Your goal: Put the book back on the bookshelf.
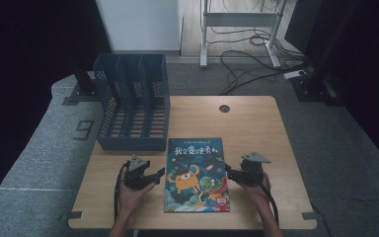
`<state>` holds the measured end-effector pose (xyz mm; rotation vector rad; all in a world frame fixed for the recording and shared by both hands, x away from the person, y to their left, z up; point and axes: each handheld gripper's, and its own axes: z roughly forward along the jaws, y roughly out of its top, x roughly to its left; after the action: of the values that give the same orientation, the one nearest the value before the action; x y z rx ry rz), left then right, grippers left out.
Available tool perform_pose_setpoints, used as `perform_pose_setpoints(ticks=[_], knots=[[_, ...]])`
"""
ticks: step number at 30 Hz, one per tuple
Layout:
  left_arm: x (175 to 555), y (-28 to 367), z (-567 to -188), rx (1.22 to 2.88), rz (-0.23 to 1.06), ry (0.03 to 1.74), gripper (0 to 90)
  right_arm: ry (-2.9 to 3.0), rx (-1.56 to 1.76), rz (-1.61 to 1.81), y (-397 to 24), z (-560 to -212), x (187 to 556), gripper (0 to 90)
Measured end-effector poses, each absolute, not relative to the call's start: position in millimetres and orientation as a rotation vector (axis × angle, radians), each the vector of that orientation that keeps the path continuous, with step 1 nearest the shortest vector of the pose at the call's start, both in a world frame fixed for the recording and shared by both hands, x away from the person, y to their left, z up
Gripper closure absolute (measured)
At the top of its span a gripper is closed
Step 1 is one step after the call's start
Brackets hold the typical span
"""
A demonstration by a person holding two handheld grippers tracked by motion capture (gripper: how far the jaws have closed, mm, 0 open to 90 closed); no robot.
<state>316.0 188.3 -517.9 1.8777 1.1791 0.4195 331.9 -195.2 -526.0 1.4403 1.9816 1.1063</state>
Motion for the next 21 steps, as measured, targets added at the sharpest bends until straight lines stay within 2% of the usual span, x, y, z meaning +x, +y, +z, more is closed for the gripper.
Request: perform_pose_setpoints(ticks=[21], knots=[[314,167,-525,1.936,0.401,1.139,28.7,2.032,1.419,1.138,-172,-532,331,18.5]])
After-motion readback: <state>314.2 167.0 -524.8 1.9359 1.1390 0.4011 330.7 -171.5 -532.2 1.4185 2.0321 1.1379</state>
